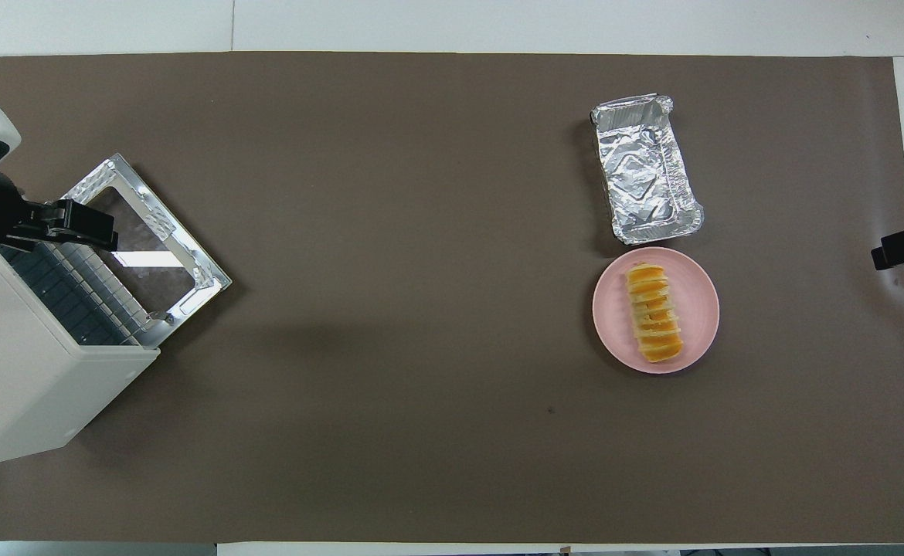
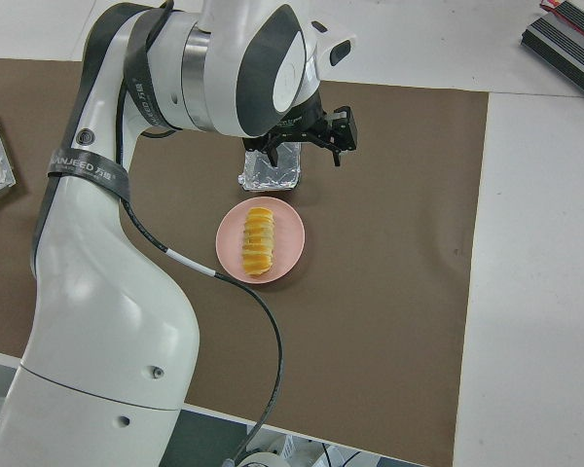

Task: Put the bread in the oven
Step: 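Move the right gripper in toward the pink plate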

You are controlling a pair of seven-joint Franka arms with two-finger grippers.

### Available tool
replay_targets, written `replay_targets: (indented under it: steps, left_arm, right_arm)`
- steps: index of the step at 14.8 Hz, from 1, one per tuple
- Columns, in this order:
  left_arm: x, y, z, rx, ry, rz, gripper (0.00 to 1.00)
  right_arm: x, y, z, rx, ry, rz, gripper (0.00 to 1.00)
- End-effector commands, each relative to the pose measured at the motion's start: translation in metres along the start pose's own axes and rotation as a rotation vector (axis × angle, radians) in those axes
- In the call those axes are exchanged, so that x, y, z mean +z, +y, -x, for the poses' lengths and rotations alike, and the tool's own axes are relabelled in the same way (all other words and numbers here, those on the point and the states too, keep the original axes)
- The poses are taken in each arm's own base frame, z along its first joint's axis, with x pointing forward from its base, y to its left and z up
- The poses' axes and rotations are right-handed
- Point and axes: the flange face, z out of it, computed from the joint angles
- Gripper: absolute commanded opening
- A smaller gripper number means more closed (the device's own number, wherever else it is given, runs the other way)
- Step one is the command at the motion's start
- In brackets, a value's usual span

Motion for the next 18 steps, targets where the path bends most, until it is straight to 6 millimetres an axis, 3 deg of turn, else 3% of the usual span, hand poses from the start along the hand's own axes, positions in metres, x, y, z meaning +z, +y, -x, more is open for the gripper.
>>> replay_targets:
  steps: [1, 6, 10, 12, 16, 18]
  left_arm:
    - [-0.003, -0.002, 0.006, 0.010, 0.000, 0.005, 1.00]
    - [-0.003, -0.002, 0.006, 0.010, 0.000, 0.005, 1.00]
    - [-0.002, -0.001, 0.006, 0.012, -0.001, 0.005, 1.00]
    - [-0.003, -0.002, 0.006, 0.010, 0.000, 0.005, 1.00]
    - [-0.003, -0.002, 0.006, 0.010, 0.000, 0.005, 1.00]
    - [-0.002, -0.001, 0.006, 0.012, -0.001, 0.005, 1.00]
  right_arm:
    - [0.001, 0.002, 0.005, -0.010, 0.005, 0.016, 1.00]
    - [0.002, 0.002, 0.007, -0.016, 0.005, 0.016, 1.00]
    - [0.025, -0.009, 0.022, -0.034, -0.023, 0.011, 1.00]
    - [0.055, -0.039, 0.022, -0.087, 0.010, 0.019, 1.00]
    - [0.107, -0.072, 0.016, -0.126, 0.018, 0.023, 1.00]
    - [0.137, -0.091, 0.002, -0.142, -0.002, 0.023, 1.00]
